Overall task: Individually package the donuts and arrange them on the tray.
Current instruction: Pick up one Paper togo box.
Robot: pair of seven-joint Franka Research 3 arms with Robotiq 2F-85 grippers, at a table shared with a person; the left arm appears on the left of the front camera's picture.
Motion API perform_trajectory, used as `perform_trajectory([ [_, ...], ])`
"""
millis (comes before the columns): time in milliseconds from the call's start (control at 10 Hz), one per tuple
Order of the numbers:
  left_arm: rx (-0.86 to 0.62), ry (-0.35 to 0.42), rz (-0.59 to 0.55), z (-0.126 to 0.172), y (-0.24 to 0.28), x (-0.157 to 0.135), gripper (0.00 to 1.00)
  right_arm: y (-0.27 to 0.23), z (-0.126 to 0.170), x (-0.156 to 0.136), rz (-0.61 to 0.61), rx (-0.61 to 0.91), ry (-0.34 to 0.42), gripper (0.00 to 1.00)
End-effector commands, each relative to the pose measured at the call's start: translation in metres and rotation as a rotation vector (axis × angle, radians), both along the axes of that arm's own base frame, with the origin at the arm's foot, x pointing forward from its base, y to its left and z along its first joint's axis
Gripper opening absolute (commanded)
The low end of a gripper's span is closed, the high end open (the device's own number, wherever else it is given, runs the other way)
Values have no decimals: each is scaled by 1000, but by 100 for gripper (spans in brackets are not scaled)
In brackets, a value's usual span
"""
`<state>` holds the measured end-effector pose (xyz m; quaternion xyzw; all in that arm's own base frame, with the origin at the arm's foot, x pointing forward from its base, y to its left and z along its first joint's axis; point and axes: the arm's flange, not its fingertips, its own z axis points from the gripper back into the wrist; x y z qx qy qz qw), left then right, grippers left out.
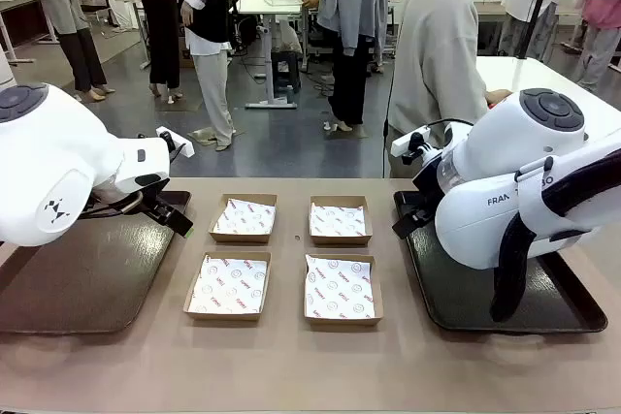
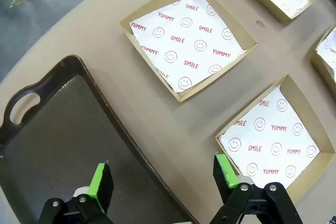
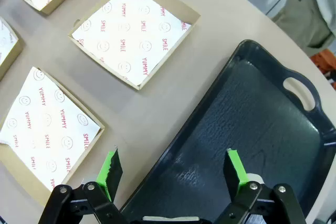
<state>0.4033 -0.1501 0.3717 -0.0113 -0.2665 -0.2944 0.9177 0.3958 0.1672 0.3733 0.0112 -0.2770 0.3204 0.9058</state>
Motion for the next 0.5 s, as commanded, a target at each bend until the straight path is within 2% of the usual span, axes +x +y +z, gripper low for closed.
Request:
perform_trajectory([
  [0,0,0,0,0,0,0,100,0,0,0,0,0,0,100],
  [400,0,0,0,0,0,0,100,0,0,0,0,0,0,100],
])
